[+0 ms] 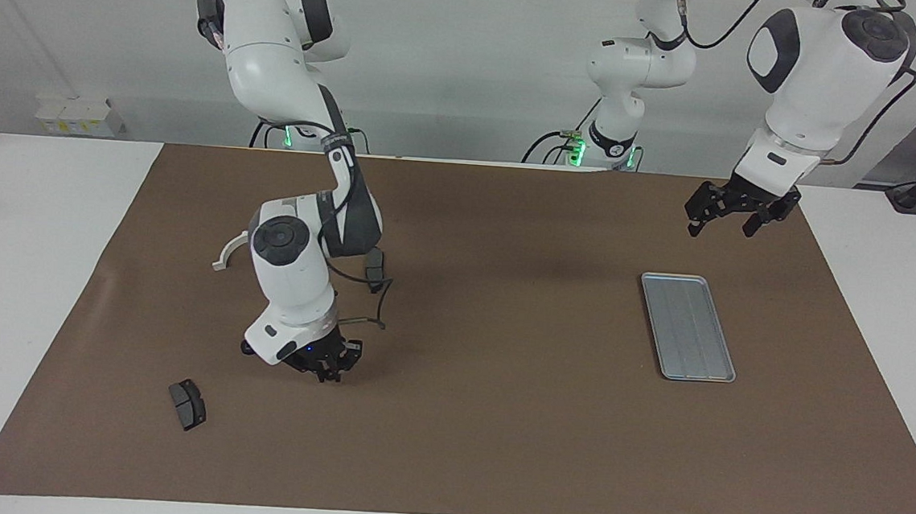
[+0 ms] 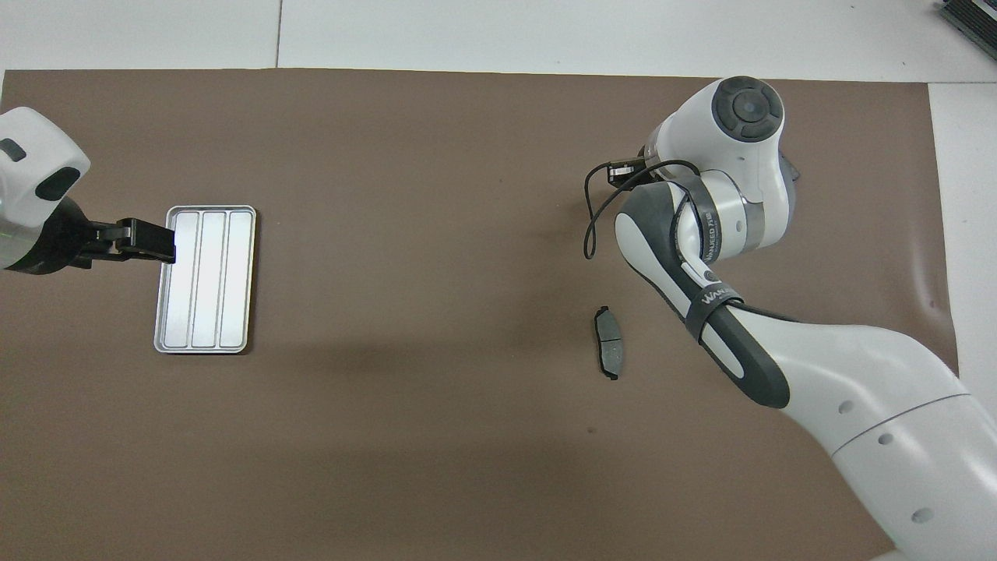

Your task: Pick bearing gear from pile to tray

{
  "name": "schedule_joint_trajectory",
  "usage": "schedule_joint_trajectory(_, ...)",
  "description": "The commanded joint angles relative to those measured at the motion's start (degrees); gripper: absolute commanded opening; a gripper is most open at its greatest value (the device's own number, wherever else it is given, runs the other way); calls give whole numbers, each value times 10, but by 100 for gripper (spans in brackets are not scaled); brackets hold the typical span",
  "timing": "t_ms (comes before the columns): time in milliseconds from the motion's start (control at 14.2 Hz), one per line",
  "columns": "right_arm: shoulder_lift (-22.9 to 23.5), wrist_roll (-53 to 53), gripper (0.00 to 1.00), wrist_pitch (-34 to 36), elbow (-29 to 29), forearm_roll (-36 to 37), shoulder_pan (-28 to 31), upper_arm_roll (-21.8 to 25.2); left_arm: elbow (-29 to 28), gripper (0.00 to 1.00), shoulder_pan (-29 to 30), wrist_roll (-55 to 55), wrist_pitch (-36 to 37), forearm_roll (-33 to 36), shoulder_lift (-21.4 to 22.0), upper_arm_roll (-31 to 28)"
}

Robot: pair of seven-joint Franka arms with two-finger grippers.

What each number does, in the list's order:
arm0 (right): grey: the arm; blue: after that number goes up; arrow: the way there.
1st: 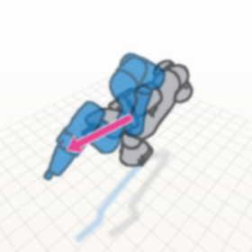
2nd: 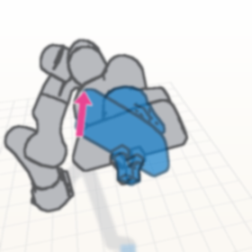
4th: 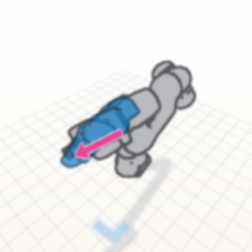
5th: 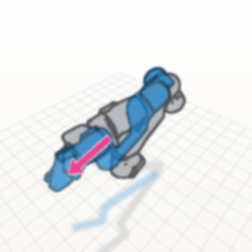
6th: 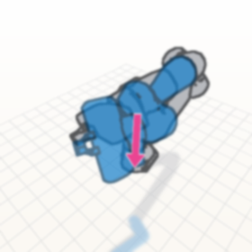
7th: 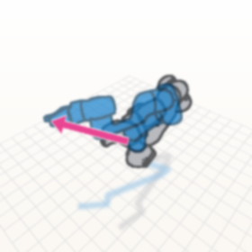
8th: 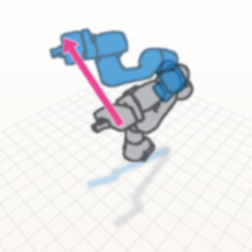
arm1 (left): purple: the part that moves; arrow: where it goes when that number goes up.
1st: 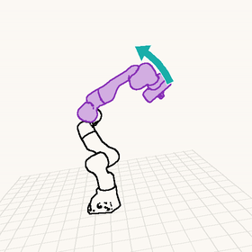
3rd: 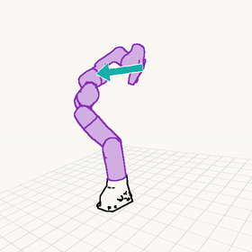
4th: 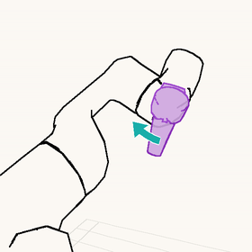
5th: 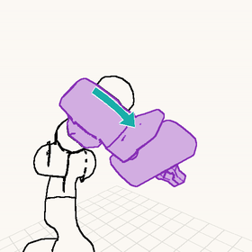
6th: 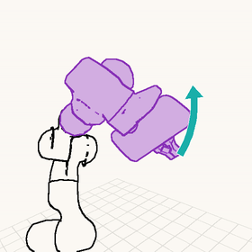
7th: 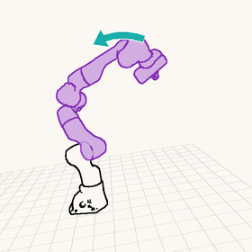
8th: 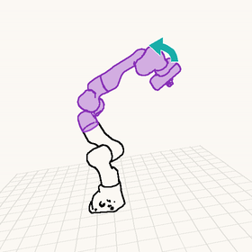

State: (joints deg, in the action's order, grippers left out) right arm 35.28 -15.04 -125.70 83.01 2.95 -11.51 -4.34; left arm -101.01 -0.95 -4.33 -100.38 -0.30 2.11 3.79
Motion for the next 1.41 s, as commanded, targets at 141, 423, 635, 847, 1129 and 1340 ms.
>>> schedule_joint_trajectory(141,-40,-171,0,13,35,3,-92,-1,-17,100,5,9,-10,8,15,2)
schedule_joint_trajectory(423,-39,-277,0,3,37,8,-169,1,-17,100,5,8,-9,8,15,2)
schedule_joint_trajectory(635,-32,-343,0,-8,41,71,-214,-1,-17,100,4,9,-9,8,15,2)
schedule_joint_trajectory(847,-17,-383,0,-30,41,74,-259,-1,-17,100,5,8,-9,8,15,2)
schedule_joint_trajectory(1129,-13,-387,0,-50,72,74,-277,-1,-17,100,2,3,-8,8,15,2)
schedule_joint_trajectory(1340,-23,-387,9,-60,101,75,-283,-1,-17,100,4,4,-9,7,15,2)
